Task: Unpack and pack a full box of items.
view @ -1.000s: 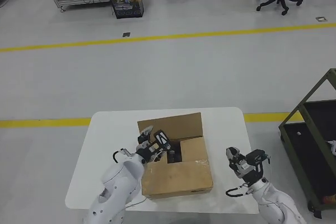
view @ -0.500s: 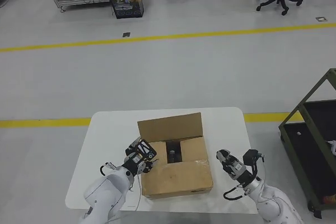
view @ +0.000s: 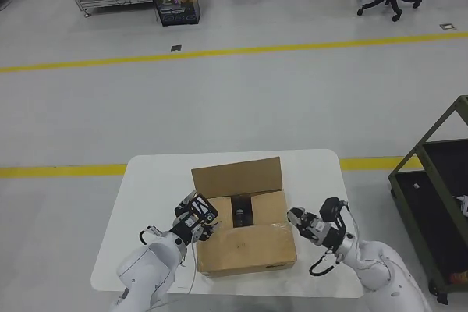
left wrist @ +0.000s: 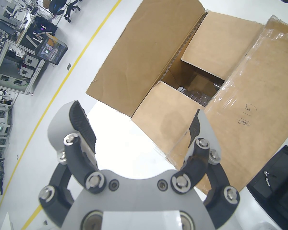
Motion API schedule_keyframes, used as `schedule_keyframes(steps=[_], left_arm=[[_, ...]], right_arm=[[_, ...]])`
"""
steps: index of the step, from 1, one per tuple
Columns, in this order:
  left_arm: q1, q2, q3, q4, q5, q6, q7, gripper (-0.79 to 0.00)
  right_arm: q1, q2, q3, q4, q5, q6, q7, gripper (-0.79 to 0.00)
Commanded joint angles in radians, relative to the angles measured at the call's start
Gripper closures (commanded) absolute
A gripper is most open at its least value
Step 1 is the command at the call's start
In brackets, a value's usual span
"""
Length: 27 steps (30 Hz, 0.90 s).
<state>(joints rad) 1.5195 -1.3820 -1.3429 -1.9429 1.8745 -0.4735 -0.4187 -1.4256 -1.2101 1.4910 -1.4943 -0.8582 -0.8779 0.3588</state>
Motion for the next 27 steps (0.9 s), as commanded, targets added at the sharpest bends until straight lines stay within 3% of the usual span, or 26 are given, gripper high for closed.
schedule_keyframes(steps=[1, 7, 20, 27], left_arm=[[0.0, 0.0, 0.0, 0.0, 0.0, 0.0, 0.0, -0.785], [0.0, 0.0, 0.0, 0.0, 0.0, 0.0, 0.0, -0.785], [0.007, 0.005, -0.021, 0.01, -0.016, 0.033, 0.013, -0.785], [-0.008, 0.011, -0.037, 0.012, -0.028, 0.042, 0.001, -0.785]], right_arm=[[0.042, 0.013, -0.003, -0.04, -0.075, -0.065, 0.139, 0.0], [0.082, 0.032, -0.024, -0.062, -0.067, -0.129, 0.263, 0.0], [0.068, 0.04, -0.021, -0.076, -0.095, -0.118, 0.245, 0.0], [0.146, 0.06, -0.028, 0.037, 0.123, -0.105, 0.368, 0.0]])
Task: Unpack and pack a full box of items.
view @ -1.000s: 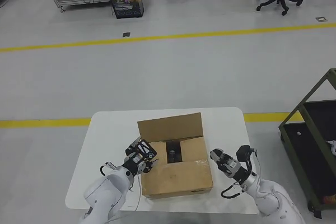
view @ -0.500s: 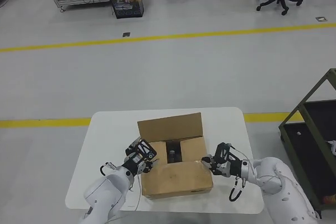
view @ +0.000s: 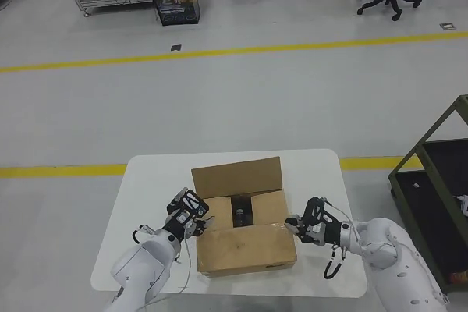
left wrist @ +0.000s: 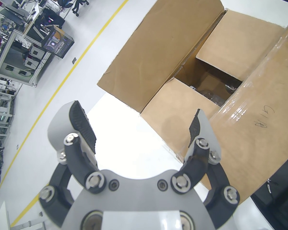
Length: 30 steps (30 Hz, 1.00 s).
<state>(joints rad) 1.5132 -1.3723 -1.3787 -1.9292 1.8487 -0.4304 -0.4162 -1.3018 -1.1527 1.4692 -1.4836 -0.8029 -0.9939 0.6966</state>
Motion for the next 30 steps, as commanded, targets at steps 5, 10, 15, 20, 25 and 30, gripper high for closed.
schedule_keyframes(steps=[5, 10, 15, 20, 25, 30], left_arm=[[-0.004, 0.005, -0.012, -0.009, -0.019, 0.001, -0.004, -0.785], [0.001, 0.01, -0.014, -0.01, -0.009, 0.006, -0.003, -0.785], [0.011, 0.014, -0.009, -0.013, 0.005, 0.014, 0.002, -0.785], [0.015, 0.018, -0.006, -0.014, 0.003, 0.015, 0.0, -0.785], [0.014, 0.021, -0.003, -0.013, 0.005, 0.015, -0.001, -0.785], [0.012, 0.025, 0.002, -0.009, 0.008, 0.015, 0.0, -0.785]], right_arm=[[0.12, 0.013, -0.046, 0.081, 0.233, 0.091, 0.179, 0.0], [0.176, 0.019, -0.101, 0.125, 0.347, 0.144, 0.274, -0.08], [0.234, 0.022, -0.154, 0.21, 0.394, 0.173, 0.303, -0.215], [0.266, 0.025, -0.189, 0.267, 0.403, 0.165, 0.295, -0.268], [0.281, 0.028, -0.212, 0.299, 0.407, 0.16, 0.285, -0.256], [0.287, 0.032, -0.234, 0.326, 0.408, 0.156, 0.279, -0.256]])
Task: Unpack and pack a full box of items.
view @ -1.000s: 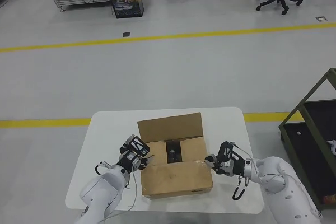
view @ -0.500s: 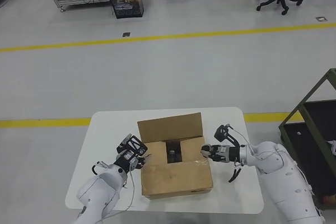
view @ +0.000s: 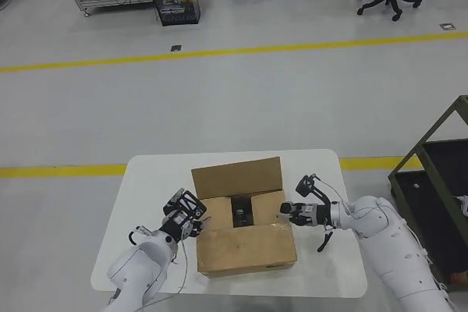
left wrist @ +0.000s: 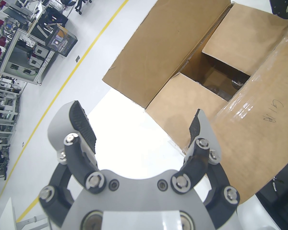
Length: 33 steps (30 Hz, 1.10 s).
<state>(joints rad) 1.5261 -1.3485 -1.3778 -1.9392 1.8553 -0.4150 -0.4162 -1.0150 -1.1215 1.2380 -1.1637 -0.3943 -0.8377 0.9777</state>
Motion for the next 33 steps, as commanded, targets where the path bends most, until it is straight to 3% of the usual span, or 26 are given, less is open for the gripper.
schedule_keyframes(steps=[1, 15, 25, 30, 33], left_arm=[[-0.001, 0.001, 0.001, 0.001, 0.002, 0.0, 0.001, -0.785], [0.0, 0.01, 0.007, 0.001, 0.002, 0.004, -0.004, -0.785], [-0.001, 0.017, 0.01, -0.033, -0.021, -0.019, -0.019, -0.785], [-0.009, 0.018, 0.019, -0.055, -0.067, -0.048, -0.054, -0.785], [-0.023, 0.021, 0.034, -0.076, -0.056, -0.09, -0.095, -0.785]], right_arm=[[0.001, 0.002, -0.005, 0.009, -0.001, 0.001, -0.003, -0.252], [-0.021, 0.03, -0.064, -0.024, 0.036, -0.028, -0.024, -0.191], [-0.117, 0.1, -0.067, -0.203, 0.055, -0.091, -0.086, -0.169], [-0.163, 0.141, -0.053, -0.299, 0.01, -0.138, -0.133, -0.237], [-0.199, 0.163, -0.037, -0.368, -0.039, -0.175, -0.17, -0.317]])
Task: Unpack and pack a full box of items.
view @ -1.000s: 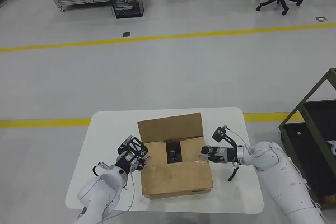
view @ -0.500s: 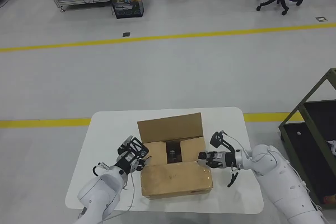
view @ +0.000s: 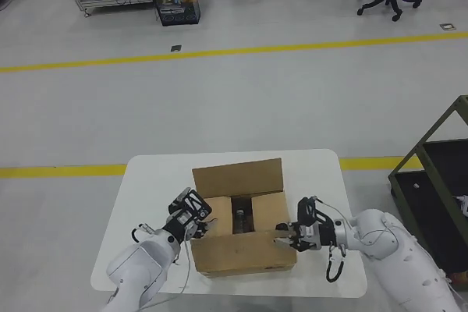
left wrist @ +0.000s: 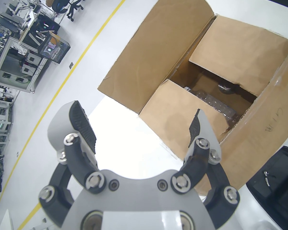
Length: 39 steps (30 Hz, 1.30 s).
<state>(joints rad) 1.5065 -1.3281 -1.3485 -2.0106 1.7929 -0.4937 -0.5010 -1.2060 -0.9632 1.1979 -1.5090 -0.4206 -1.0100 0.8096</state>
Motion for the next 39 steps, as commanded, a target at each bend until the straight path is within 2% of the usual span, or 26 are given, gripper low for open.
schedule_keyframes(steps=[1, 9, 16, 21, 22, 24, 26, 31, 34, 36, 39], left_arm=[[-0.007, 0.001, 0.012, -0.01, 0.0, -0.017, -0.027, -0.785], [-0.049, -0.001, 0.056, -0.014, -0.072, -0.061, -0.136, -0.785], [-0.079, 0.003, 0.096, -0.014, -0.143, -0.153, -0.236, -0.785], [-0.077, 0.009, 0.104, -0.014, -0.149, -0.194, -0.257, -0.785], [-0.075, 0.011, 0.106, -0.016, -0.152, -0.207, -0.258, -0.785], [-0.072, 0.014, 0.109, -0.02, -0.159, -0.239, -0.264, -0.785], [-0.067, 0.018, 0.108, -0.021, -0.179, -0.257, -0.271, -0.785], [-0.062, 0.025, 0.112, -0.022, -0.206, -0.292, -0.292, -0.785], [-0.059, 0.029, 0.115, -0.025, -0.218, -0.3, -0.299, -0.785], [-0.058, 0.031, 0.113, -0.029, -0.227, -0.304, -0.304, -0.785], [-0.054, 0.036, 0.112, -0.033, -0.242, -0.318, -0.313, -0.785]], right_arm=[[-0.027, 0.013, 0.007, -0.055, -0.018, -0.002, -0.003, -0.326], [-0.086, 0.051, 0.004, -0.15, -0.058, -0.002, -0.042, -0.348], [-0.108, 0.092, -0.037, -0.193, -0.068, -0.002, -0.104, -0.366], [-0.114, 0.121, -0.059, -0.205, -0.074, -0.002, -0.163, -0.385], [-0.115, 0.128, -0.063, -0.208, -0.074, -0.002, -0.18, -0.443], [-0.117, 0.142, -0.065, -0.21, -0.077, -0.002, -0.212, -0.505], [-0.121, 0.159, -0.067, -0.215, -0.077, -0.002, -0.256, -0.486], [-0.129, 0.192, -0.067, -0.218, -0.078, -0.002, -0.361, -0.566], [-0.137, 0.213, -0.054, -0.212, -0.074, -0.002, -0.457, -0.594], [-0.148, 0.227, -0.041, -0.203, -0.068, -0.002, -0.533, -0.64], [-0.165, 0.245, -0.026, -0.189, -0.054, -0.002, -0.654, -0.634]])
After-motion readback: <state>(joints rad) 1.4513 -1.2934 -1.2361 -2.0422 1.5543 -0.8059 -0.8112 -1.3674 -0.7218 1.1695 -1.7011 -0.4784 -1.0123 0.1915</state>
